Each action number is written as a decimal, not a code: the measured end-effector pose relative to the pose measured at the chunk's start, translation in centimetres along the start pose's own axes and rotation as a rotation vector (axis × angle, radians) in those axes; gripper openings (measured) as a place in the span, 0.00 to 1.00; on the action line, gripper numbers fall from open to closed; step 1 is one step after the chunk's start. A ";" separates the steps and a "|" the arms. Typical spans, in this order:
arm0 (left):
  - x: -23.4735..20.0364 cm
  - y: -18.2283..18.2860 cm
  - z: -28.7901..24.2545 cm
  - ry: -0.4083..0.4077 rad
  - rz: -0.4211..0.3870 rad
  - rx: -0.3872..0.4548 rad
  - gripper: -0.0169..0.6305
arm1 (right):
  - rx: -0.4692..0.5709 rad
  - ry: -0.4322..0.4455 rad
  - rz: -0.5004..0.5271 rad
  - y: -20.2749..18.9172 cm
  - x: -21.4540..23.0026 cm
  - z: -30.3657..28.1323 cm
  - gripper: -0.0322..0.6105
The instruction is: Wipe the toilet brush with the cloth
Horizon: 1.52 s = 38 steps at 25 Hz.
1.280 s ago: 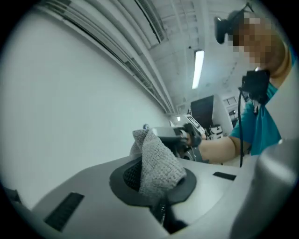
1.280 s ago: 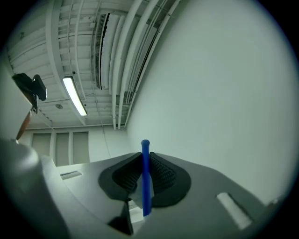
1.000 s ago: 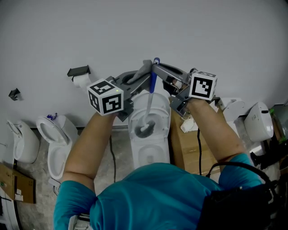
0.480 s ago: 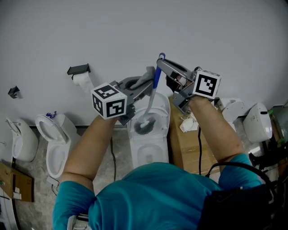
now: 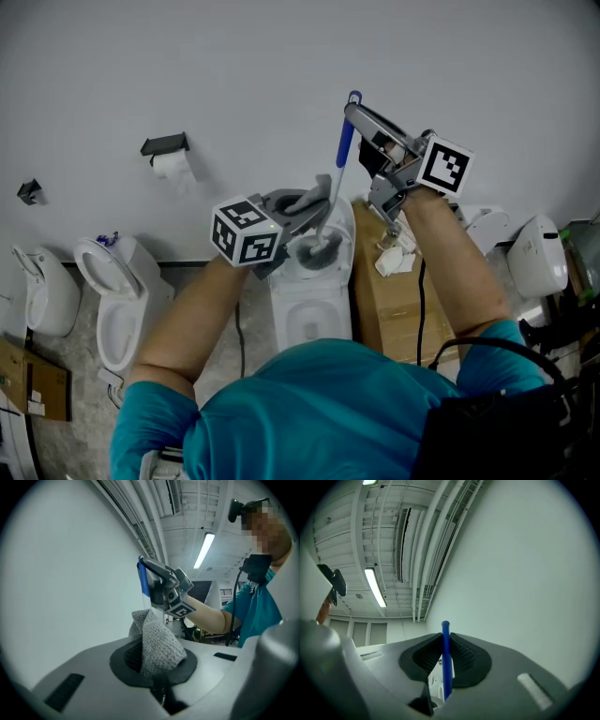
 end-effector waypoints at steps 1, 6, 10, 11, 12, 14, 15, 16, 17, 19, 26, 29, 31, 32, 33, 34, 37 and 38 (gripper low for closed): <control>0.1 -0.7 0.0 -0.002 0.006 -0.012 0.05 | 0.004 -0.002 0.001 0.1 0.0 0.0 0.13; 0.8 -4.2 0.0 -0.021 0.040 -0.079 0.05 | 0.014 -0.011 0.004 0.4 0.6 0.2 0.13; 1.5 -7.1 0.3 -0.045 0.067 -0.139 0.05 | 0.032 -0.020 0.008 0.9 1.1 0.4 0.13; 1.8 -7.8 0.4 -0.054 0.066 -0.159 0.05 | 0.037 -0.023 0.010 1.2 1.2 0.4 0.13; 1.9 -8.4 0.5 -0.063 0.060 -0.179 0.05 | 0.041 -0.027 0.013 1.4 1.3 0.4 0.13; 1.7 -8.9 0.7 -0.059 0.038 -0.203 0.05 | 0.044 -0.031 0.025 1.8 1.5 0.3 0.13; 1.3 -8.6 1.0 -0.037 0.022 -0.195 0.05 | 0.042 -0.034 0.034 1.8 1.6 0.4 0.13; 0.7 -7.7 1.4 -0.004 0.000 -0.172 0.05 | 0.035 -0.047 0.043 1.5 1.6 0.6 0.13; 0.2 -6.3 1.9 0.034 -0.034 -0.140 0.05 | 0.023 -0.076 0.053 0.9 1.8 0.9 0.13; -0.4 -2.4 2.3 0.093 -0.162 -0.082 0.05 | -0.022 -0.182 0.083 -0.8 3.0 2.0 0.13; 0.6 5.6 -1.3 0.122 -0.793 -0.170 0.05 | -0.154 -0.271 0.064 -6.2 3.8 0.7 0.13; 0.5 5.0 -1.9 0.147 -0.994 -0.247 0.05 | -0.176 -0.223 0.069 -7.2 2.0 0.0 0.13; 0.5 4.7 -2.0 0.168 -1.129 -0.286 0.05 | -0.191 -0.204 0.075 -7.6 1.2 -0.2 0.13; 0.5 4.5 -2.1 0.176 -1.202 -0.306 0.05 | -0.198 -0.200 0.078 -7.8 1.1 -0.3 0.13; 0.6 4.4 -2.1 0.183 -1.282 -0.327 0.05 | -0.204 -0.198 0.080 -7.9 1.0 -0.3 0.13; 0.8 4.3 -2.2 0.187 -1.366 -0.352 0.05 | -0.207 -0.198 0.080 -8.0 0.9 -0.3 0.13; 0.8 3.0 -2.5 0.177 -1.541 -0.442 0.05 | -0.219 -0.199 0.075 -8.3 0.8 -0.3 0.13; 0.6 2.5 -2.6 0.172 -1.556 -0.464 0.05 | -0.223 -0.200 0.073 -8.4 0.9 -0.3 0.13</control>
Point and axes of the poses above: the fingertips, and each gripper's own axes: z backward along the fingers, x to its right, y out of its top, the point moved 2 cm from there along z, backward along the fingers, and after that the axes turned 13 degrees about x, right-handed, at the moved point
